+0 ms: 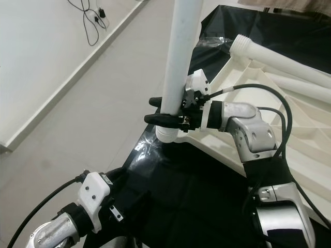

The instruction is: Building children table

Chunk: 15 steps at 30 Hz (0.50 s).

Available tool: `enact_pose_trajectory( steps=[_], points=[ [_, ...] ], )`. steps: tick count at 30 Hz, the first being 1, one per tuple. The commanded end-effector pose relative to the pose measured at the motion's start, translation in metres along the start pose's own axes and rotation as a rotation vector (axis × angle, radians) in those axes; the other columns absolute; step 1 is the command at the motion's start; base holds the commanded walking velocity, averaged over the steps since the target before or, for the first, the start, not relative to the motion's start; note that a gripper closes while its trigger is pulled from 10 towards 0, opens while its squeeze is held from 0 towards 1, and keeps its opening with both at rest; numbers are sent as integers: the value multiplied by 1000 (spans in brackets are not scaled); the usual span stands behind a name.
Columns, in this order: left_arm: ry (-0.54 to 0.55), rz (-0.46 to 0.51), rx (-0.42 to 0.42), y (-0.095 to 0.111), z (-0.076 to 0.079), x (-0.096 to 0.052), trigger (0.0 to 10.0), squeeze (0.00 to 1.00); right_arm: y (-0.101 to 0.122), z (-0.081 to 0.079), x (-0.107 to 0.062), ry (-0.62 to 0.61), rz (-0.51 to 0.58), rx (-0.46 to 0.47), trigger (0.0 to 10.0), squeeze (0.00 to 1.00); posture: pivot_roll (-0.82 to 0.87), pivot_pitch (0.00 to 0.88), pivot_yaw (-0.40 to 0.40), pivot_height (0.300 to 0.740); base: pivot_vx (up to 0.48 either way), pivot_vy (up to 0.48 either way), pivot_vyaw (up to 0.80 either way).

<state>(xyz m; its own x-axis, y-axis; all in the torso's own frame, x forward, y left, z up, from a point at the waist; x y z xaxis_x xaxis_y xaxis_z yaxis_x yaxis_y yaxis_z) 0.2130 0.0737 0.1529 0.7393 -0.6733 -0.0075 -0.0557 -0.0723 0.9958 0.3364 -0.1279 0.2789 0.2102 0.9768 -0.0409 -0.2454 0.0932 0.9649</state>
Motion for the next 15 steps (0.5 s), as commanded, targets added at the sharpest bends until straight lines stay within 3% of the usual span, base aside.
enact_pose_trajectory(
  steps=[1, 7, 15],
  points=[
    [-15, -43, -3, -7, 3, -5, 10000, 0, -12, 3, 1, 6, -31, 34, 10000, 0, -6, 377, 74, 740, 0, 0, 0],
    [-17, -46, 0, -6, 4, -5, 10000, 0, -7, 14, -9, -4, -32, 39, 10000, 0, -4, 383, 77, 740, 0, 0, 0],
    [-23, -49, 1, -6, 5, -5, 10000, 0, -3, 12, -22, 70, -45, 45, 10000, 0, -2, 384, 82, 740, 0, 0, 0]
  ],
)
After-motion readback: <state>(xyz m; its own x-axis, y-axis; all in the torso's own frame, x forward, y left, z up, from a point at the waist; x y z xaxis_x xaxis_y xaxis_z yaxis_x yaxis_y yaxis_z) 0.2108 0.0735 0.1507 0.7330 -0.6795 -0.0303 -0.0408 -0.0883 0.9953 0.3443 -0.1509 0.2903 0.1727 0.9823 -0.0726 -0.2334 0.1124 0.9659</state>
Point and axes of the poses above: a point about 5 cm out from each wrist's last joint towards the gripper, its own x axis pointing out of the wrist towards the gripper, its own y axis along the axis of the wrist's last joint, z = x × y, the point moved 3 cm from there along x, pointing out of the wrist towards the gripper, and after that the axes turned 3 degrees about -x, right-handed, at the moved point
